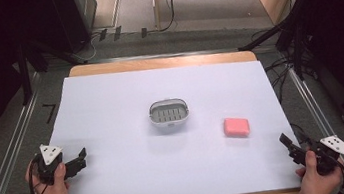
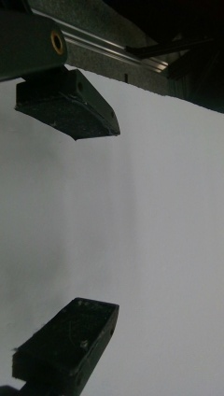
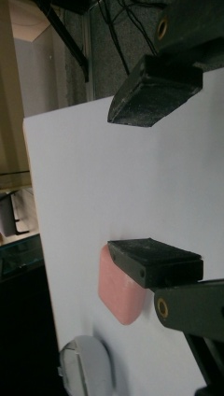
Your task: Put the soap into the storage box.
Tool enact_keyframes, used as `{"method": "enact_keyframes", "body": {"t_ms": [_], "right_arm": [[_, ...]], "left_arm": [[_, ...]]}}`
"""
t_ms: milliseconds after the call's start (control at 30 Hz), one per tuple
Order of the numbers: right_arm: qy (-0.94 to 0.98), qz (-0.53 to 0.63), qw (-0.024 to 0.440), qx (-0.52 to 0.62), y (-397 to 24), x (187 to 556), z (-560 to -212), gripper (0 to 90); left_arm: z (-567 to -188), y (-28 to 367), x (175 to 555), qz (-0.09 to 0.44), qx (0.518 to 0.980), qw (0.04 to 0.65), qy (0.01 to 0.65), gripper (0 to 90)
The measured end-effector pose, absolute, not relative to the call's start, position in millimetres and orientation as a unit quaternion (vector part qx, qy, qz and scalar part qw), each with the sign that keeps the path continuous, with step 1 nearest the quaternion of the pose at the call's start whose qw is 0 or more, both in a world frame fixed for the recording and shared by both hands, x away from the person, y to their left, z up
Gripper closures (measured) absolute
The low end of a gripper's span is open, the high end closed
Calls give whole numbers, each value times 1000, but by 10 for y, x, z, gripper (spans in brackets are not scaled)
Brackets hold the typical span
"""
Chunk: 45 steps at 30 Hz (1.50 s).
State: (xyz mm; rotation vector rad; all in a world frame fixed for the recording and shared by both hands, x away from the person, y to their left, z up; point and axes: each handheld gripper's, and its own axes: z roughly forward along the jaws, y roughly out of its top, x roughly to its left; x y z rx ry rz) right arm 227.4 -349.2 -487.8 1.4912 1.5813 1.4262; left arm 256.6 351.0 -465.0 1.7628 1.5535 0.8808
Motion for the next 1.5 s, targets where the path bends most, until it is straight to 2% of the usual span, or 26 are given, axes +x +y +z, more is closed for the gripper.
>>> {"method": "enact_keyframes", "body": {"t_ms": [67,133,233,367,433,467,767,1233,1367,1500], "right_arm": [[597,533,265,538,-3478,2311,-4870,317],[607,540,252,525,-3463,2352,-4852,237],[648,494,242,528,-3388,2451,-4774,261],[691,455,241,507,-3306,2527,-4702,191],[733,432,219,478,-3236,2662,-4655,175],[747,415,219,471,-3202,2713,-4648,134],[830,343,190,397,-2977,3079,-4586,146],[892,284,149,317,-2756,3374,-4401,142],[905,266,139,302,-2671,3459,-4377,186],[915,250,133,289,-2600,3524,-4364,190]], "left_arm": [[-4651,3509,2564,333,668,313,588,135],[-4652,3506,2561,335,668,314,586,135],[-4650,3506,2555,337,668,315,585,135],[-4652,3506,2556,337,668,314,584,135],[-4652,3502,2557,338,669,313,583,135],[-4651,3499,2556,339,669,311,584,135],[-4651,3493,2551,340,671,311,581,136],[-4653,3492,2551,341,671,311,580,136],[-4652,3492,2552,340,672,310,580,136],[-4653,3493,2552,340,671,311,581,136]]}}
